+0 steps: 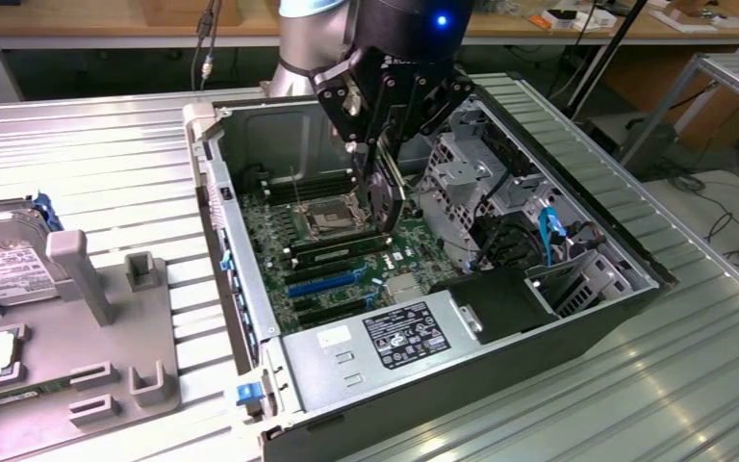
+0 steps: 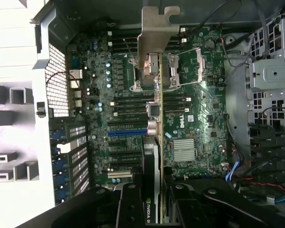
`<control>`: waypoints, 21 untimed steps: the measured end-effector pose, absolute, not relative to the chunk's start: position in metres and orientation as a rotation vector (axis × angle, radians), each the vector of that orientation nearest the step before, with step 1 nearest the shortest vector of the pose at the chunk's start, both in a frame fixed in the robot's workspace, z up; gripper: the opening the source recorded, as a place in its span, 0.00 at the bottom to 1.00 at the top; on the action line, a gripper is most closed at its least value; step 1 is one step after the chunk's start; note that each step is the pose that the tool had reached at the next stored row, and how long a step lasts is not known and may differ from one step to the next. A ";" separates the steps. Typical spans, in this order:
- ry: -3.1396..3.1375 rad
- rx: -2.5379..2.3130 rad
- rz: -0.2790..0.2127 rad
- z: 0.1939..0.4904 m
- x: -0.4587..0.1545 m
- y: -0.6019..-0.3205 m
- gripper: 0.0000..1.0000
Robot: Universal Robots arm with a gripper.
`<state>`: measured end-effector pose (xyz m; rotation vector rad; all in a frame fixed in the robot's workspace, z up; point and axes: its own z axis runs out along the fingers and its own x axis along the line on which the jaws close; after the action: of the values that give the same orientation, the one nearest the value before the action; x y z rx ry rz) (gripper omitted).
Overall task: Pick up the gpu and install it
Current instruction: 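Insert the gpu into the slot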
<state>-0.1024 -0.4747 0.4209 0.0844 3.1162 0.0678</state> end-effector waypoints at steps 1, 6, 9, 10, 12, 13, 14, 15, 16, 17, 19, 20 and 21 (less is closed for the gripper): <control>3.117 0.073 0.068 0.421 -0.102 -0.475 0.27; 3.119 -0.026 0.069 0.421 -0.102 -0.475 0.27; 3.118 -0.087 0.070 0.421 -0.102 -0.475 0.27; 3.118 -0.101 0.070 0.421 -0.102 -0.475 0.27; 3.117 -0.139 0.070 0.421 -0.102 -0.475 0.27; 3.117 -0.153 0.070 0.421 -0.102 -0.475 0.27; 3.116 -0.173 0.071 0.421 -0.102 -0.475 0.27; 3.115 -0.187 0.071 0.421 -0.102 -0.475 0.27; 3.115 -0.201 0.071 0.421 -0.102 -0.475 0.27; 3.114 -0.214 0.071 0.421 -0.102 -0.475 0.27; 3.111 -0.259 0.072 0.421 -0.102 -0.475 0.27; 3.110 -0.279 0.072 0.421 -0.102 -0.475 0.27; 3.109 -0.296 0.072 0.421 -0.102 -0.475 0.27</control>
<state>-0.1024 -0.4747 0.4210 -0.2955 3.1087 0.0718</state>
